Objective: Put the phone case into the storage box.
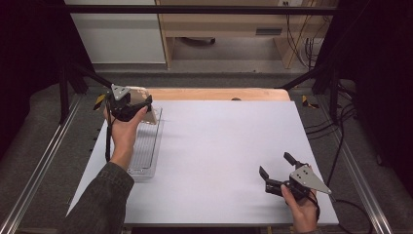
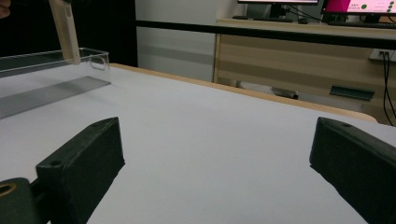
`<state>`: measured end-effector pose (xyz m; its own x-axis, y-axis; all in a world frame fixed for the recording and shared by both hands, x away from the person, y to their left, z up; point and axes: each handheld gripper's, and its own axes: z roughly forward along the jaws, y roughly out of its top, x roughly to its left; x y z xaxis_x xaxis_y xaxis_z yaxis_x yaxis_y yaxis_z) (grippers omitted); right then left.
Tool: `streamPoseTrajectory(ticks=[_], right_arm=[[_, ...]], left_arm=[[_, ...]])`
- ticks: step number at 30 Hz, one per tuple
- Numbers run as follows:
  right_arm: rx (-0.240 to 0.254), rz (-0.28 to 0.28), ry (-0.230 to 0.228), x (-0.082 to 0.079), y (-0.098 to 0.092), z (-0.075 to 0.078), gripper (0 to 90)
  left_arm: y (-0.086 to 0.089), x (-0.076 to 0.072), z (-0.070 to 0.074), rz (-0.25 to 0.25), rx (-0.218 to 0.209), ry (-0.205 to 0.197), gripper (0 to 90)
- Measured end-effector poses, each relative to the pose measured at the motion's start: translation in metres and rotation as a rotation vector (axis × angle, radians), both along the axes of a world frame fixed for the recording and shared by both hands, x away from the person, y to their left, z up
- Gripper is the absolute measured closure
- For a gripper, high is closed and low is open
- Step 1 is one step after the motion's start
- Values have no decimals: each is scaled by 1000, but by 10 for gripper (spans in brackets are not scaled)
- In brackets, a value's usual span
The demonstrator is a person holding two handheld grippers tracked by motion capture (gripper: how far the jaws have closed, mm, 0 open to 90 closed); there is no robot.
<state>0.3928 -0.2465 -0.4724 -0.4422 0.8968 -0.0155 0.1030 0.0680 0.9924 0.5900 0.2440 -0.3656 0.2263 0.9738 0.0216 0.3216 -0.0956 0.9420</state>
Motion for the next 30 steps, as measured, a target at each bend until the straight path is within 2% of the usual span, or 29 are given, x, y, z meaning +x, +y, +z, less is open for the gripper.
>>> streamPoseTrajectory(ticks=[20,25,30], right_arm=[[5,2,14,1,1,-1,30],[8,2,16,1,1,-2,30],[7,3,19,1,1,-2,29]], left_arm=[[0,12,-20,14,17,43,106],[-1,14,-24,16,37,44,106],[-2,15,-27,17,31,48,106]])
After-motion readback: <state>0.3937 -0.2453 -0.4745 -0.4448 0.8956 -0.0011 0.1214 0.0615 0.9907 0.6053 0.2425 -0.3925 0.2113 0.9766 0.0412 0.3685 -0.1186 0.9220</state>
